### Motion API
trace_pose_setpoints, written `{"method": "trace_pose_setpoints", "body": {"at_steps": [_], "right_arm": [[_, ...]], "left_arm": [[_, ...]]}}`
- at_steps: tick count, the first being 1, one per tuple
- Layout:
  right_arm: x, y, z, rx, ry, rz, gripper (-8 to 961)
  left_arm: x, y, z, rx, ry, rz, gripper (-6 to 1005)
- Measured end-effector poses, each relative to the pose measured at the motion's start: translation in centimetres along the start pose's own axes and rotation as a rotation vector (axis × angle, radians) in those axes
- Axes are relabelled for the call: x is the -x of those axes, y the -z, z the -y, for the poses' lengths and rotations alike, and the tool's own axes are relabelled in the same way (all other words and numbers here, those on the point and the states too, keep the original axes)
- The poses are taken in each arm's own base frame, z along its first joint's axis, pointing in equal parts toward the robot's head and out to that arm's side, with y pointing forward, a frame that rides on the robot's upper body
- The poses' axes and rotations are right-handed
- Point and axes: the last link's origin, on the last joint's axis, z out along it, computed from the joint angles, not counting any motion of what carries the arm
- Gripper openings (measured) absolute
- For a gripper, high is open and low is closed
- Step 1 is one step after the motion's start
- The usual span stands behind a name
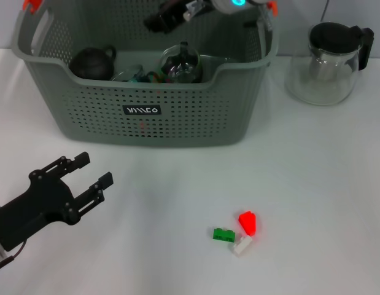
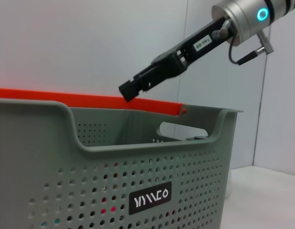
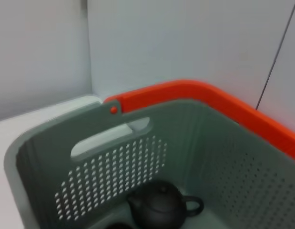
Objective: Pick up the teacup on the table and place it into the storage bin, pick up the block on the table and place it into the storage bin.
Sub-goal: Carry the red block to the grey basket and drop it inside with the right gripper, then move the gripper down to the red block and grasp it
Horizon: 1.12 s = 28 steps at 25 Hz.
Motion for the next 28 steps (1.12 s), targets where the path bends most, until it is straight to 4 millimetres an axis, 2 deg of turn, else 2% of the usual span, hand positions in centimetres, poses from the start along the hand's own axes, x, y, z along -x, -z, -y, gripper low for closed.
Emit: {"method": "trace_pose_setpoints", "body": {"at_steps": [3, 7, 10, 11, 12, 13, 16, 19, 24, 28], "right_arm": [[0.1, 1.6, 0.4, 0.004, -0.021, 0.064, 246], [-1.1, 5.2, 0.4, 0.06, -0.07, 0.163, 444], [-3.3, 8.9, -0.6, 0.14, -0.031, 0.184, 613], [-4.1, 10.0, -1.0, 0.165, -0.009, 0.171, 674], [-6.1, 12.4, -1.8, 0.21, 0.028, 0.1, 734], [-6.1, 12.4, -1.8, 0.21, 0.028, 0.1, 764], [-9.1, 15.0, -2.6, 0.25, 0.02, -0.052, 853], [-11.6, 16.0, -2.9, 0.264, -0.043, -0.236, 942], [-14.5, 14.8, -3.5, 0.222, -0.093, -0.489, 817], [-16.2, 13.2, -3.4, 0.176, -0.125, -0.602, 730]], "left_arm": [[0.0, 0.0, 0.0, -0.001, 0.0, 0.0, 629], [0.0, 0.0, 0.0, -0.002, 0.001, 0.0, 630], [0.0, 0.1, 0.0, -0.004, 0.002, -0.001, 629], [0.0, 0.1, 0.0, -0.005, 0.001, -0.001, 629], [0.0, 0.1, 0.0, -0.005, 0.0, -0.001, 629], [0.0, 0.1, 0.1, -0.005, -0.001, -0.001, 629], [0.0, 0.1, 0.2, -0.01, -0.003, 0.003, 628], [0.1, 0.0, 0.3, -0.017, -0.003, 0.01, 629], [0.1, -0.3, 0.3, -0.01, -0.002, 0.017, 630], [0.1, -0.3, 0.3, -0.01, -0.002, 0.016, 630]]}}
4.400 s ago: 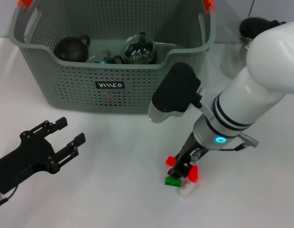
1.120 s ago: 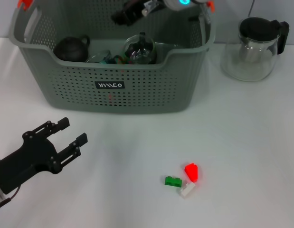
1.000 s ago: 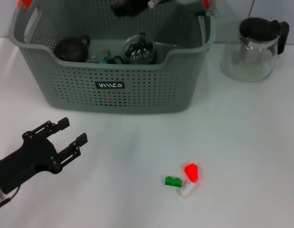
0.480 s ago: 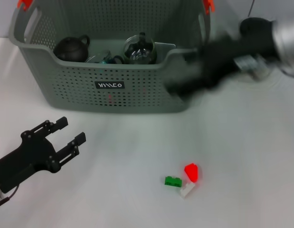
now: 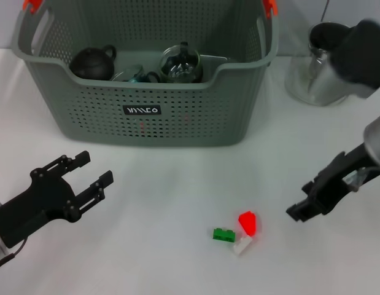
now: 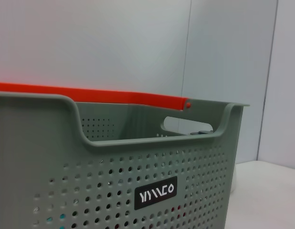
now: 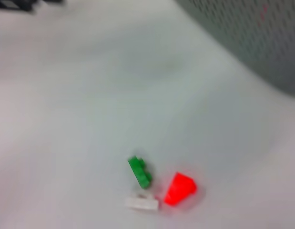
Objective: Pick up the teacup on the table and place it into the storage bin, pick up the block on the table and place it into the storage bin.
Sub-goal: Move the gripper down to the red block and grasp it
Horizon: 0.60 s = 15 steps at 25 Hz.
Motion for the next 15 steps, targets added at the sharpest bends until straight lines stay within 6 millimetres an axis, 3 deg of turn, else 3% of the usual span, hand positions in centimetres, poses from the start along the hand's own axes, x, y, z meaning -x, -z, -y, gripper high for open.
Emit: {"method": "trace_pose_setpoints", "body": {"at_steps": [10, 15], "right_arm": [[0.6, -4.5, 0.9, 0.039, -0.145, -0.061, 578], [1.2, -5.6, 1.1, 0.052, -0.206, -0.048, 579]], "left_arm": [[0.2, 0.3, 0.0, -0.009, 0.005, 0.003, 629], [0.2, 0.3, 0.0, -0.009, 0.005, 0.003, 629]]}}
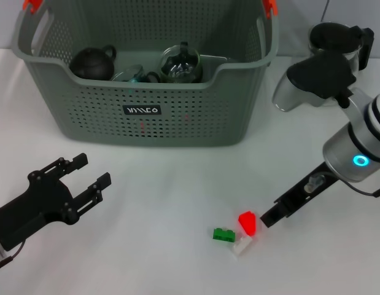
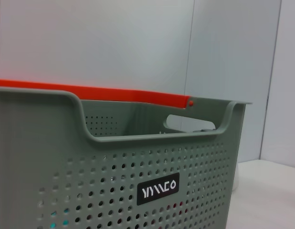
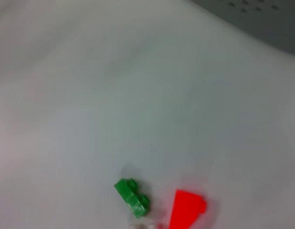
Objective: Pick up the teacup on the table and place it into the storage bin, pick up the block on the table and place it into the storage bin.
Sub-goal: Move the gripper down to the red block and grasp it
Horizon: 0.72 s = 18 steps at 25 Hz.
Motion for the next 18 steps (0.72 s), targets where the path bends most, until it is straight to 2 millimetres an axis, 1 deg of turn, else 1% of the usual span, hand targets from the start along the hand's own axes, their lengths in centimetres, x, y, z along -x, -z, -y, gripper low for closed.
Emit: {"method": "trace_pose_setpoints", "body": {"at_steps": [3, 6, 18], "right_arm": [[0.3, -0.4, -0.3, 0.018, -0.009, -0.005, 579], [0.6, -1.0, -0.9, 0.01, 0.022, -0.038, 579], [2.5, -2.5, -3.0, -0.093, 0.133, -0.057, 579]], "left_arm": [[0.0, 0.0, 0.0, 0.0, 0.0, 0.0, 628], [0.0, 0.0, 0.0, 0.0, 0.0, 0.0, 628], [0.2, 0.0, 0.1, -0.009, 0.001, 0.01, 629]]}}
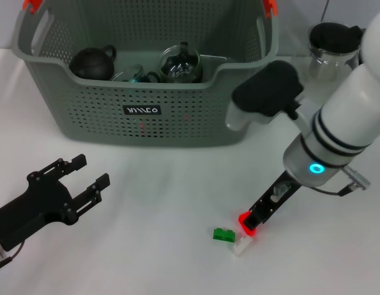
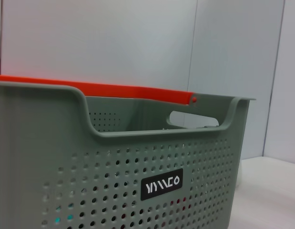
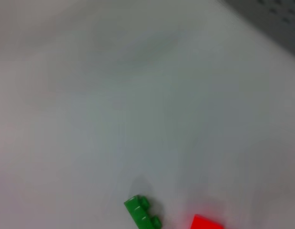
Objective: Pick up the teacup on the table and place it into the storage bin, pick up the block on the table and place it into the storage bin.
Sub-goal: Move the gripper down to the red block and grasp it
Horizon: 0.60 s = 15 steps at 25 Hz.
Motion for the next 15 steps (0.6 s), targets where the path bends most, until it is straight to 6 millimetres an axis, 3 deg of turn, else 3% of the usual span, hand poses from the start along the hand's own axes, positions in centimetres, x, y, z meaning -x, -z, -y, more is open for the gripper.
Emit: {"method": "trace_pose_setpoints", "body": {"at_steps": [4, 15], "right_arm": [[0.41, -0.39, -0.68, -0.028, 0.028, -0.016, 579], [0.08, -0.74, 0.09, -0.08, 0.006, -0.04, 579]], "left_arm": [[0.02, 0.02, -0.01, 0.0, 0.0, 0.001, 629], [0.31, 0.23, 0.09, -0.015, 0.004, 0.014, 630]]}}
